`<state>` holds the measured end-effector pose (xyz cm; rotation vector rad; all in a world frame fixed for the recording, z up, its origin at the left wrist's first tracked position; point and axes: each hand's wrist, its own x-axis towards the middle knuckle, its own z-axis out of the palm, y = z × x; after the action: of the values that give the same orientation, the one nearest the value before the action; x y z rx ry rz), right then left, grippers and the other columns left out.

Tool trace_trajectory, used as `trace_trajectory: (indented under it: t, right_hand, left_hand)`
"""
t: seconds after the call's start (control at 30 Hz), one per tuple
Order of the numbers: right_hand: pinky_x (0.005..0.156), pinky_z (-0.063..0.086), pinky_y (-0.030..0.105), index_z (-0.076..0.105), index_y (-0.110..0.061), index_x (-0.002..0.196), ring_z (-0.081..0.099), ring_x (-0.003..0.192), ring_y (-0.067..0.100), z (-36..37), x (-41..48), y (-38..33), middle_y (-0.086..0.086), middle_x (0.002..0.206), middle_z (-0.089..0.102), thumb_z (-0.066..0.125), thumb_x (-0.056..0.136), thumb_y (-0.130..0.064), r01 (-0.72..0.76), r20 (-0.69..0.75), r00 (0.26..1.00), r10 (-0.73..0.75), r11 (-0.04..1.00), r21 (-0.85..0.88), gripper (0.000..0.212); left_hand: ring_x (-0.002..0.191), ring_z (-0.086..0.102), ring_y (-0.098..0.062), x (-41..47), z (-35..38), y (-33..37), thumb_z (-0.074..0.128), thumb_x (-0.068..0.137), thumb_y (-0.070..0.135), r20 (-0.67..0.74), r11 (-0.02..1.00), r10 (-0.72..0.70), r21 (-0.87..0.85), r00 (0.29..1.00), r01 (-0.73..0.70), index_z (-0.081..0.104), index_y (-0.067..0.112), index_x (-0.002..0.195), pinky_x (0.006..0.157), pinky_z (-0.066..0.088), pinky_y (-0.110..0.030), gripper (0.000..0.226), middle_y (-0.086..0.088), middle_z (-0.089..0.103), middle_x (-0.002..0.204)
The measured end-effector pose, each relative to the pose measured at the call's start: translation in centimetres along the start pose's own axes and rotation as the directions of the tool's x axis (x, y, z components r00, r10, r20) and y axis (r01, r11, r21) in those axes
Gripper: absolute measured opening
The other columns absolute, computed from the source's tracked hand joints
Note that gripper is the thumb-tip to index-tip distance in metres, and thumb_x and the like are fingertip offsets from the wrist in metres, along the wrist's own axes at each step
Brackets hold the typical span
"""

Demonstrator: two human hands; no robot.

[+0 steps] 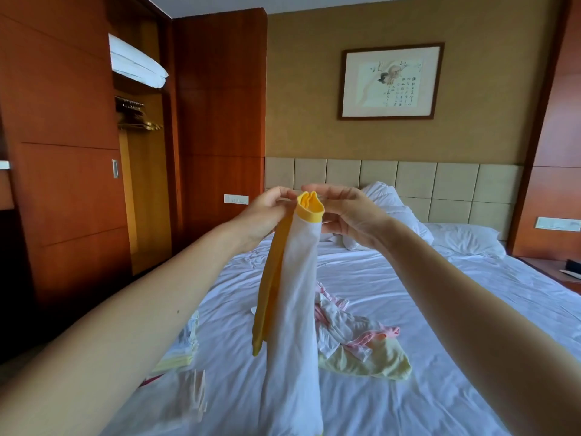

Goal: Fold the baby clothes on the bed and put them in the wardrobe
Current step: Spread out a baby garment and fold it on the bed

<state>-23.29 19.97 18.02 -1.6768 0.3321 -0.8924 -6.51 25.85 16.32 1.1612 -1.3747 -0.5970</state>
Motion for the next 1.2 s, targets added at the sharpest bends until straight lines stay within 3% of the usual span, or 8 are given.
trace_trajectory:
  t: [0.27, 0.47, 0.57, 0.7, 0.8, 0.87, 1.0, 1.2]
  right_hand:
    - [0.054, 0.054, 0.025, 0.067, -0.013, 0.083, 0.064, 0.061, 0.014, 0.8, 0.0, 0.8, 0.004, 0.073, 0.068, 0.068, 0.085, -0.002, 0.157, -0.036, 0.986, -0.161, 0.984, -0.087, 0.012]
    - [0.038, 0.040, 0.022, 0.053, -0.013, 0.089, 0.064, 0.056, 0.015, 0.3, -0.2, 1.2, -0.004, 0.066, 0.065, 0.052, 0.095, -0.003, 0.134, -0.135, 0.976, -0.172, 0.958, -0.253, 0.012]
    - [0.033, 0.032, 0.020, 0.042, -0.013, 0.096, 0.063, 0.045, 0.018, -0.9, -0.5, 2.0, 0.000, 0.065, 0.059, 0.048, 0.098, -0.008, 0.071, -0.197, 0.969, -0.149, 0.932, -0.356, 0.008]
    - [0.031, 0.031, 0.020, 0.039, -0.011, 0.105, 0.053, 0.033, 0.016, -2.8, -1.1, 3.5, 0.010, 0.054, 0.055, 0.044, 0.100, -0.014, -0.025, -0.222, 0.966, -0.133, 0.806, -0.592, 0.008]
    - [0.032, 0.031, 0.019, 0.042, -0.011, 0.104, 0.047, 0.029, 0.018, -3.7, -1.9, 5.0, 0.009, 0.045, 0.055, 0.046, 0.100, -0.017, -0.103, -0.203, 0.978, -0.052, 0.725, -0.681, 0.008]
    - [0.033, 0.037, 0.020, 0.047, -0.012, 0.102, 0.054, 0.034, 0.017, -3.8, -2.6, 5.9, 0.007, 0.050, 0.057, 0.052, 0.098, -0.015, -0.177, -0.192, 0.979, 0.067, 0.744, -0.644, 0.008]
    - [0.043, 0.050, 0.026, 0.057, -0.009, 0.105, 0.066, 0.052, 0.019, -4.6, -4.2, 8.0, 0.013, 0.076, 0.063, 0.066, 0.088, -0.003, -0.333, -0.104, 0.935, 0.338, 0.742, -0.582, 0.020]
    - [0.045, 0.055, 0.028, 0.060, -0.006, 0.086, 0.064, 0.046, 0.015, -4.8, -7.8, 14.2, 0.009, 0.056, 0.060, 0.058, 0.092, 0.000, -0.481, -0.127, 0.851, 0.510, 0.659, -0.578, 0.009]
  left_hand:
    - [0.082, 0.064, -0.012, -0.1, -0.1, -0.1, 0.053, 0.100, 0.011, 0.031, 0.997, 0.023, -0.077, 0.999, -0.021, 0.064, 0.016, 0.107, 0.073, 0.051, -0.025, 0.014, -0.003, 0.069, 0.095]
    - [0.082, 0.059, -0.009, 0.7, -1.0, -0.2, 0.055, 0.099, 0.020, -0.190, 0.988, 0.041, 0.152, 0.981, -0.012, 0.063, 0.014, 0.108, 0.071, 0.047, -0.019, 0.013, 0.003, 0.065, 0.092]
    - [0.074, 0.055, -0.013, 0.6, -2.4, -1.2, 0.054, 0.100, 0.024, -0.241, 0.946, 0.072, 0.325, 0.968, 0.010, 0.060, 0.015, 0.098, 0.068, 0.045, -0.026, 0.010, -0.003, 0.065, 0.090]
    - [0.055, 0.061, -0.016, -0.4, -3.4, -2.2, 0.036, 0.103, 0.019, -0.227, 0.857, 0.014, 0.505, 0.974, 0.105, 0.048, 0.017, 0.099, 0.047, 0.038, -0.024, 0.013, -0.010, 0.062, 0.085]
    - [0.052, 0.066, -0.016, -1.4, -3.3, -4.0, 0.025, 0.104, 0.016, -0.199, 0.825, -0.107, 0.528, 0.974, 0.198, 0.042, 0.012, 0.111, 0.047, 0.046, -0.027, 0.019, -0.010, 0.061, 0.078]
    - [0.052, 0.066, -0.016, -1.9, -3.2, -5.5, 0.027, 0.102, 0.016, -0.156, 0.820, -0.173, 0.524, 0.972, 0.230, 0.043, 0.008, 0.112, 0.046, 0.050, -0.026, 0.021, -0.014, 0.063, 0.077]
    - [0.052, 0.067, -0.017, -3.0, -3.3, -8.1, 0.056, 0.091, 0.018, -0.062, 0.825, -0.252, 0.507, 0.966, 0.247, 0.055, 0.006, 0.093, 0.045, 0.048, -0.023, 0.012, -0.010, 0.060, 0.070]
    - [0.062, 0.068, -0.017, -6.5, -3.2, -14.2, 0.063, 0.086, 0.009, -0.043, 0.747, -0.365, 0.583, 0.930, 0.320, 0.061, 0.006, 0.082, 0.051, 0.053, -0.022, 0.006, -0.015, 0.069, 0.076]
